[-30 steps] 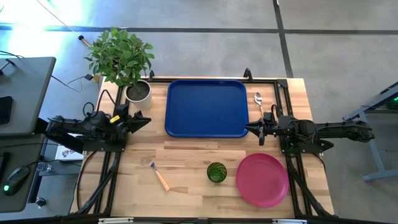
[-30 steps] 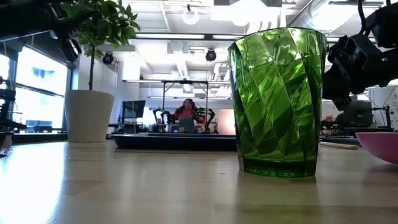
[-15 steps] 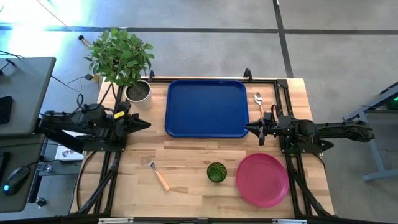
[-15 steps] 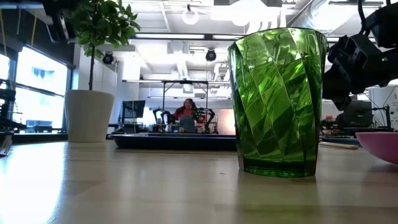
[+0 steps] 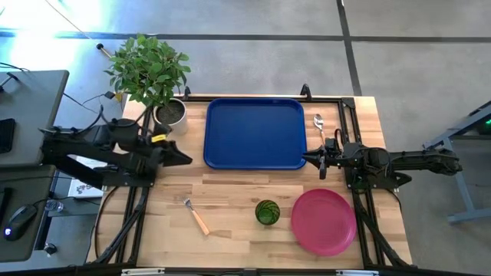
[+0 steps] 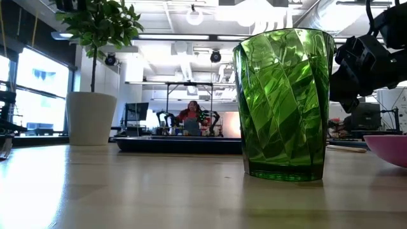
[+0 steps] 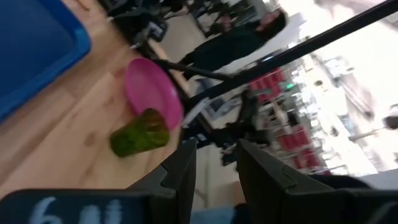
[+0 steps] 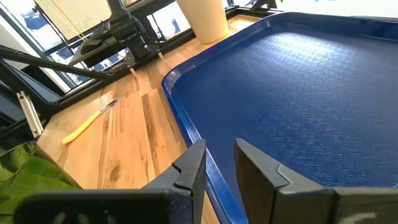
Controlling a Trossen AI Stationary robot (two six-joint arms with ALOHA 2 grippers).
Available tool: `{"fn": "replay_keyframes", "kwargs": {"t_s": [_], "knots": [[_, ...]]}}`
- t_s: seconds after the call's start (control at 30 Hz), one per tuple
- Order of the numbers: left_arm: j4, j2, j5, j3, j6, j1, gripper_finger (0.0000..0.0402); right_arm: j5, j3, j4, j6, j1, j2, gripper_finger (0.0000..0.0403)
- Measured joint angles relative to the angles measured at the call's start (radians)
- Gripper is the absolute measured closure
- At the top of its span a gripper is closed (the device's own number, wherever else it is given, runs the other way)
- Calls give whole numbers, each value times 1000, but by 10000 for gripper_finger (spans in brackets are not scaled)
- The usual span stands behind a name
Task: Pick and place plate/cup/fork/spoon on tray
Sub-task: Put the light orange fork on the blue serving tray
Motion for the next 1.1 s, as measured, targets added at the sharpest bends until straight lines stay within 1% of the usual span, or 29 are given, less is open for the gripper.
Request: {"fn": "replay_keyframes", "kwargs": {"t_s": [0.1, 0.27, 0.33, 0.4, 0.53, 0.77, 0.97, 1.1], "knots": [[-7, 57, -22, 29, 52, 0, 296, 0, 0, 1, 48, 0, 0, 327], [-19, 143, -16, 76, 109, -14, 296, 0, 0, 3, 118, 0, 0, 327], [-48, 176, -13, 100, 105, -41, 296, 0, 0, 3, 130, 0, 0, 327], [-91, 205, -20, 125, 65, -75, 296, 0, 0, 3, 131, 0, 0, 327], [-169, 261, -48, 172, -81, -149, 296, 0, 0, 3, 131, 0, 0, 327], [-256, 352, -53, 224, -435, -274, 296, 0, 0, 2, 140, 0, 0, 327], [-324, 421, -53, 229, -722, -375, 296, 0, 0, 1, 228, 0, 0, 327], [-344, 457, -54, 229, -851, -429, 296, 0, 0, 1, 274, 0, 0, 327]]}}
